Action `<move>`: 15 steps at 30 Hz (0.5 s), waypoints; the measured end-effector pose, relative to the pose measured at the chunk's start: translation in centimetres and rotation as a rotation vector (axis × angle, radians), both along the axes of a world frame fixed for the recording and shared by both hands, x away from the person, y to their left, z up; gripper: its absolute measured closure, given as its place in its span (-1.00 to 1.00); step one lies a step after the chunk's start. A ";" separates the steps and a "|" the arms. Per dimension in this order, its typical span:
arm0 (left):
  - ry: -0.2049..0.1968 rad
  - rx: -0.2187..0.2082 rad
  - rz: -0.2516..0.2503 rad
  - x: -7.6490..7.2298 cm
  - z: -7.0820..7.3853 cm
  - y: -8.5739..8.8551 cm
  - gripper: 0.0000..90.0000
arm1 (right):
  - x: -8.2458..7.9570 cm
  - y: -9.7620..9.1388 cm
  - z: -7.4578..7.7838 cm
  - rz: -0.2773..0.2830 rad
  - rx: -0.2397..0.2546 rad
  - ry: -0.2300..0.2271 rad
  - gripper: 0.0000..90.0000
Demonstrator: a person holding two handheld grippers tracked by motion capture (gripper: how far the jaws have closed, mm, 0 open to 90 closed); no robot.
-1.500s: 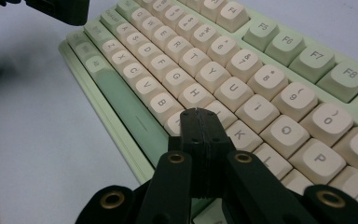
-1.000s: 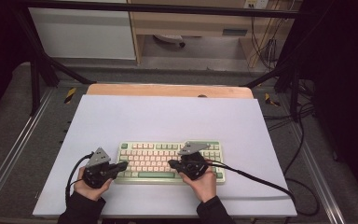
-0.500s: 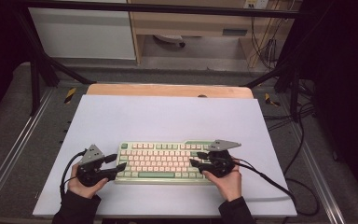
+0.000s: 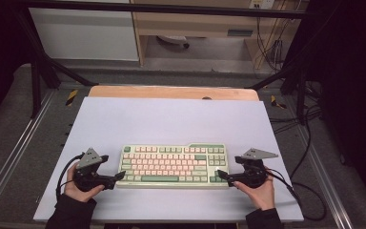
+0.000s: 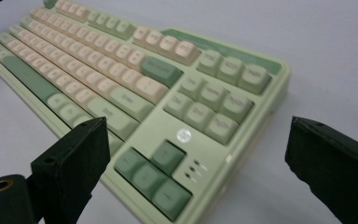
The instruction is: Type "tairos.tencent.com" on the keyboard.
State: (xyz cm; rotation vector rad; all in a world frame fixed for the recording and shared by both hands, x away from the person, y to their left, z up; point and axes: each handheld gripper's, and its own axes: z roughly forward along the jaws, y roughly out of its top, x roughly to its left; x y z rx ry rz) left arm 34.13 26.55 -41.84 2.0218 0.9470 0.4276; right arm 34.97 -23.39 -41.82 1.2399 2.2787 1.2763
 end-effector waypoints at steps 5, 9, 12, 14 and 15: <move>0.019 0.002 -0.003 -0.2 -0.8 1.0 -0.86 | -0.6 -2.1 -1.5 -0.022 0.034 0.006 -0.92; 0.022 0.014 -0.004 -0.6 -1.3 1.7 -0.88 | -0.8 -3.0 -2.4 -0.010 0.024 0.028 -0.99; 0.034 0.007 0.003 -0.7 -1.7 2.0 -0.89 | -1.0 -3.4 -2.8 -0.002 0.021 0.029 -0.99; 0.033 0.010 0.001 -0.8 -1.8 2.0 -0.89 | -1.2 -3.6 -2.8 0.007 0.023 0.022 -0.99; 0.031 0.010 -0.002 -0.8 -1.8 2.0 -0.89 | -1.2 -3.6 -2.8 0.016 0.018 0.017 -0.99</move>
